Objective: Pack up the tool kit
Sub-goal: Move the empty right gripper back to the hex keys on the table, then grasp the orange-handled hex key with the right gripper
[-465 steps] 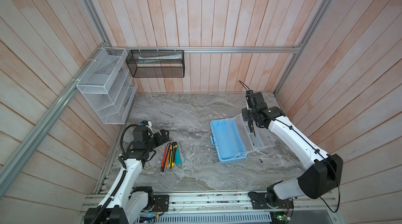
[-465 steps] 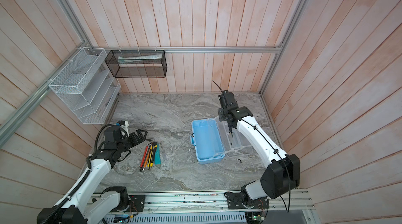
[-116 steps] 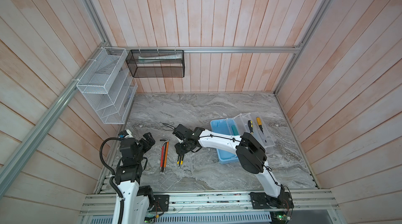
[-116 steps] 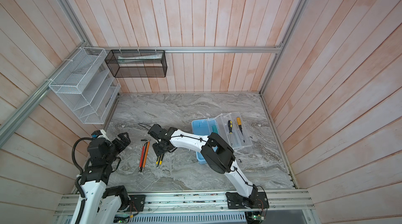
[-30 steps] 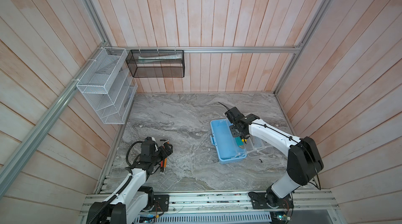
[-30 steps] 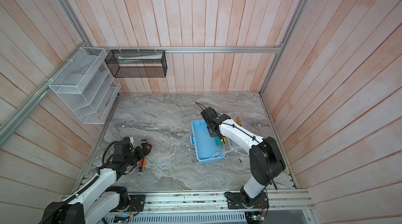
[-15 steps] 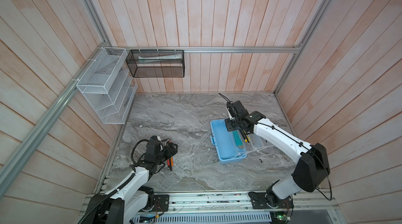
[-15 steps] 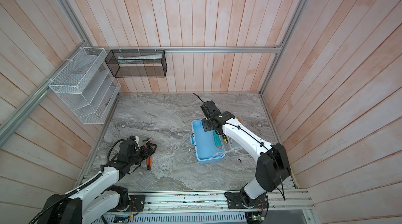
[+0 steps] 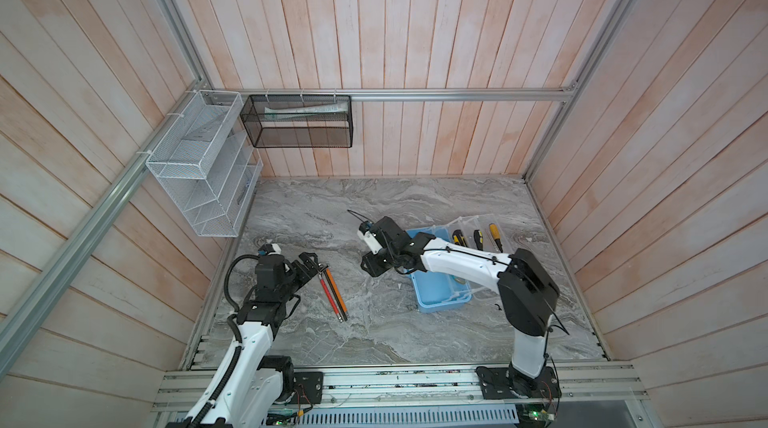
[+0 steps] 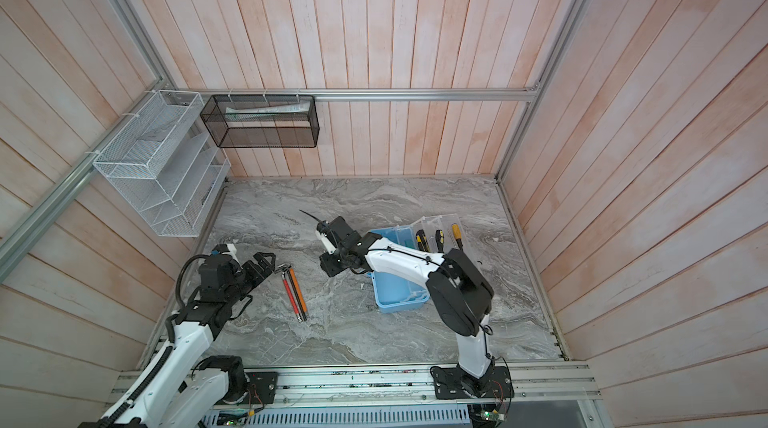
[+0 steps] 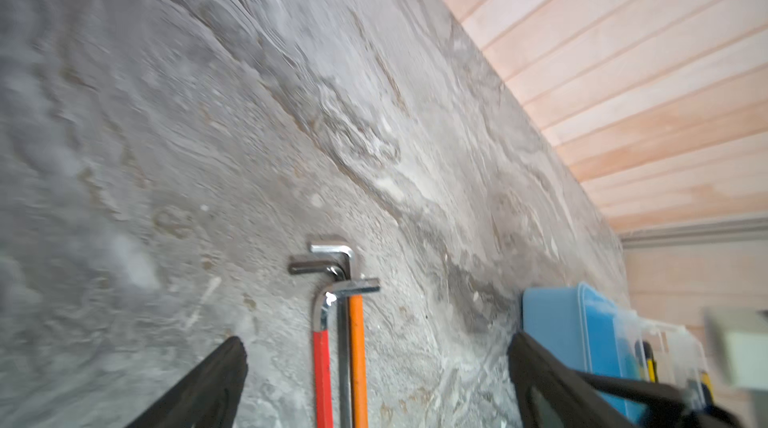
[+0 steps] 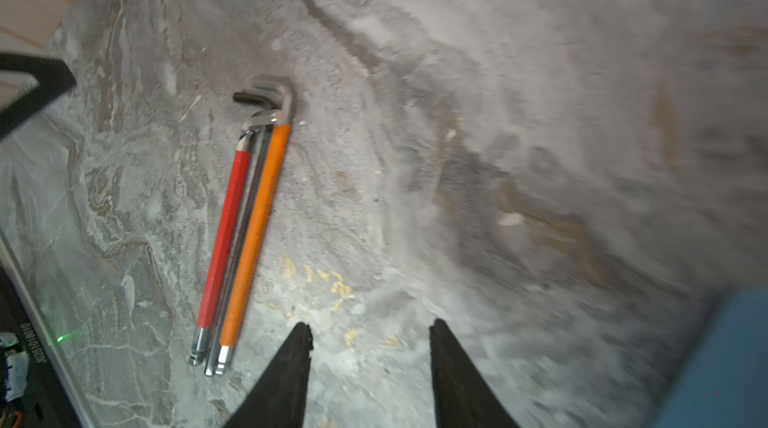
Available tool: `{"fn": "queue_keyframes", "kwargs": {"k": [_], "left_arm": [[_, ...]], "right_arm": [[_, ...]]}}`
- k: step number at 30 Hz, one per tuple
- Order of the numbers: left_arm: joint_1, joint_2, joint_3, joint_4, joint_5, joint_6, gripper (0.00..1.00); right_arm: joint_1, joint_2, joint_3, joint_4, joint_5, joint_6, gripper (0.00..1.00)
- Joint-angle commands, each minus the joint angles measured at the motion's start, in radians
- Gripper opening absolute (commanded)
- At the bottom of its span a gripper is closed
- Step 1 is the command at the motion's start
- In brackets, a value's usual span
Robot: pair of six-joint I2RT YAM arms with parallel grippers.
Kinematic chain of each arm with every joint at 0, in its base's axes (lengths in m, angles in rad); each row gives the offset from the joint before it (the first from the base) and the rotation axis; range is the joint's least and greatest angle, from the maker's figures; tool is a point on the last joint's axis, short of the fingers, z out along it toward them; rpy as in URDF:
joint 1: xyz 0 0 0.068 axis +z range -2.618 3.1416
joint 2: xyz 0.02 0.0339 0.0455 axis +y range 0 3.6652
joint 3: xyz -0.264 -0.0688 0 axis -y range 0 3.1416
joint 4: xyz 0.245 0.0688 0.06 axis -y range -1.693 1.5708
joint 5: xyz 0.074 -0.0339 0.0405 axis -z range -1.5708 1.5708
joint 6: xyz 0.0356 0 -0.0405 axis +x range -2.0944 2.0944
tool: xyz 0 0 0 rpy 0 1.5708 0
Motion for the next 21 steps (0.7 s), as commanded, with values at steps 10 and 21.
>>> {"fn": "queue_keyframes", "kwargs": {"k": [10, 21], "left_arm": [[0.137, -0.086, -0.034, -0.101, 0.081, 0.013, 1.00], [0.137, -0.095, -0.059, -0.083, 0.118, 0.010, 1.00]], "right_arm": [[0.112, 0.251, 0.252, -0.030, -0.011, -0.037, 0.40], [0.130, 0.385, 0.385, -0.124, 0.042, -0.027, 0.33]]}}
